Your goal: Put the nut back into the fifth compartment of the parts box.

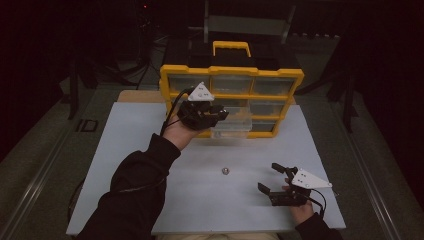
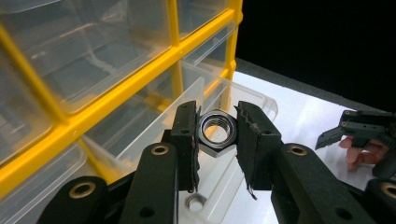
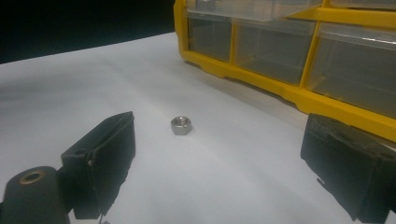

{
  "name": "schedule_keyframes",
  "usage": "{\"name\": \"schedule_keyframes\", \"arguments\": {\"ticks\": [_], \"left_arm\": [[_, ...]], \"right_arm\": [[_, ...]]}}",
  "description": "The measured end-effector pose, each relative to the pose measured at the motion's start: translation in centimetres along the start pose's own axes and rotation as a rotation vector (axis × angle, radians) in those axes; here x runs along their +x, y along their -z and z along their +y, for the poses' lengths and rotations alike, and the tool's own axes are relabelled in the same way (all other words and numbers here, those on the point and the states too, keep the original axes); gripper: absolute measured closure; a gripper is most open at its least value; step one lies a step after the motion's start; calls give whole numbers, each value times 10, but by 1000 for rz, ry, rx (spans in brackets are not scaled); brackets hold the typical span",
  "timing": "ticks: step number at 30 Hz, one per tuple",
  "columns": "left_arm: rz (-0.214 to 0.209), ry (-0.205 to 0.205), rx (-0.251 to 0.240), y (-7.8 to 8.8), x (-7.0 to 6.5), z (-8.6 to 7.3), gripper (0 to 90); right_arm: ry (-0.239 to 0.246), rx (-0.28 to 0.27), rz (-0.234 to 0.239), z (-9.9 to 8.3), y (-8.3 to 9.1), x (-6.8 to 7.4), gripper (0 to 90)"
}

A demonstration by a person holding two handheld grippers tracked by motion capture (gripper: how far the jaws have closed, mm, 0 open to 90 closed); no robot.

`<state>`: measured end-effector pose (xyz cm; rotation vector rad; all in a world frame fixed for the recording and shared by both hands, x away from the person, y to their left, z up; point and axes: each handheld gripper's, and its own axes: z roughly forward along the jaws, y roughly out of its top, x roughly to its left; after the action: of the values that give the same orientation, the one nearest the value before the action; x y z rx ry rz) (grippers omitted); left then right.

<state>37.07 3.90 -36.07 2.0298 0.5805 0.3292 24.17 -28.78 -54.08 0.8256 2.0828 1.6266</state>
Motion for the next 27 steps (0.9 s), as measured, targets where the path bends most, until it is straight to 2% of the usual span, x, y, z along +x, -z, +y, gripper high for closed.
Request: {"name": "schedule_keyframes", "arguments": {"ticks": [7,12,17,27], "left_arm": [[-23,2,1,-8,1,3,691],[-31,-3,35,-17,2,4,691],[-37,-3,90,-29,2,3,691],[-19,3,164,-41,0,4,691]], "right_arm": [[0,2,1,0,0,0,105],[-2,4,3,0,-1,0,105],[0,6,4,0,-1,1,105],[-2,5,7,-1,-1,0,105]]}}
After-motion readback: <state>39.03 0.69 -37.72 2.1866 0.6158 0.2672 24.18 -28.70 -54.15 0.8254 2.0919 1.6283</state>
